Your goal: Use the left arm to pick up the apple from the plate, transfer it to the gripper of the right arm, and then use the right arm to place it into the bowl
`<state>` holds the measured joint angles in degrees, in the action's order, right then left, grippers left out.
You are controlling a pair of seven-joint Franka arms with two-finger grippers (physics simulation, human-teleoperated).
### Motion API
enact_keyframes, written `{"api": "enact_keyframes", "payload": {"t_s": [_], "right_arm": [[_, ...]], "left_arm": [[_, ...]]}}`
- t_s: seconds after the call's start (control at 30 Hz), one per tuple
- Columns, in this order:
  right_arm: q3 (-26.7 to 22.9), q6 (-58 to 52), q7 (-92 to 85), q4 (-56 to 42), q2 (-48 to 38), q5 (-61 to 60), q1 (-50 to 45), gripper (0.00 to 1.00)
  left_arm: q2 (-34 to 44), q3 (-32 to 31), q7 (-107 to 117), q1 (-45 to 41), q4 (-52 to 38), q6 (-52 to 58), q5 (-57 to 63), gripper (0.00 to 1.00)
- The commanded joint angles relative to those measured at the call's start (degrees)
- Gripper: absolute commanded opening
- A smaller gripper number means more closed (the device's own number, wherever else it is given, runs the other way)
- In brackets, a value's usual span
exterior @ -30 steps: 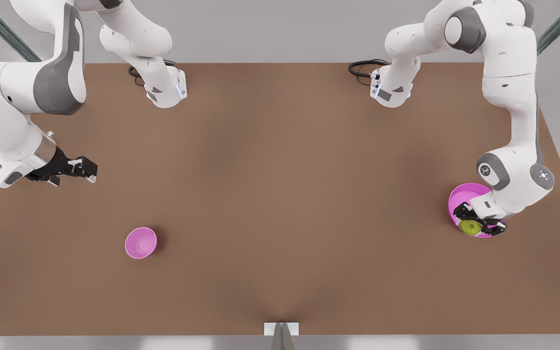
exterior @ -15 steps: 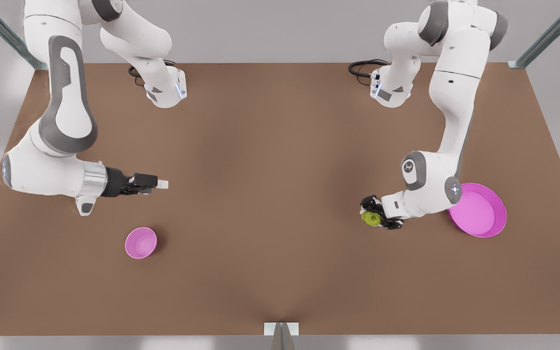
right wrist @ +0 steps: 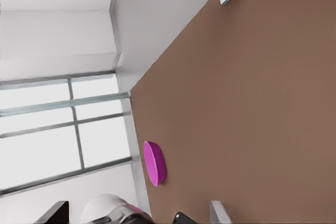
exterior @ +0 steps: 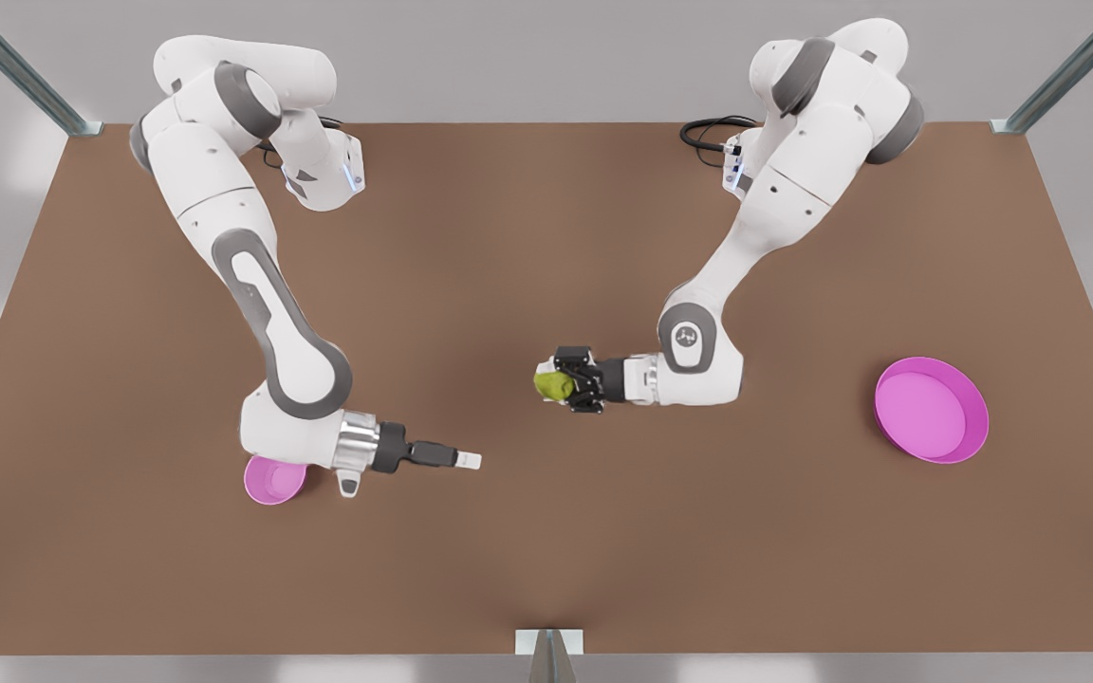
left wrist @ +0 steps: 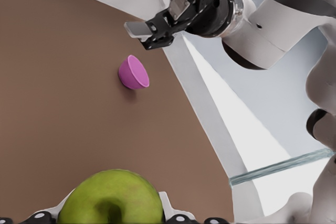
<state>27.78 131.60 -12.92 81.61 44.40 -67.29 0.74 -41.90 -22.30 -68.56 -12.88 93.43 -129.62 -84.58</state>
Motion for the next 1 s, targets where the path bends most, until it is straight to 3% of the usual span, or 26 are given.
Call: {"api": "enact_keyframes", "payload": {"t_s": [0.0,0.1,0.33,0.47,0.97], "right_arm": [[2.88,2.61,-21.61,2.67,-0.1,-8.11,1.54,1.0],[3.77,-3.54,-24.52,4.26,0.16,-8.38,5.24,1.0],[3.86,-9.43,-33.22,3.64,6.49,-8.38,6.91,1.0],[4.12,-15.41,-34.27,3.73,6.4,-8.38,7.17,1.0],[4.21,-13.83,-38.93,2.33,12.82,-8.47,5.42,1.0]], "left_arm": [[-3.18,-0.29,-35.67,-0.39,-4.56,-0.02,-3.93,0.66],[-9.08,-0.38,-35.67,-0.83,-12.66,-2.92,-4.02,0.67],[-14.26,-0.47,-36.2,-3.73,-18.9,-5.64,-4.02,0.67],[-14.53,-0.56,-36.2,-3.73,-19.16,-6.43,-4.11,0.67],[-14.96,-1.87,-35.5,-5.23,-21.27,-8.72,-4.37,0.67]]}}
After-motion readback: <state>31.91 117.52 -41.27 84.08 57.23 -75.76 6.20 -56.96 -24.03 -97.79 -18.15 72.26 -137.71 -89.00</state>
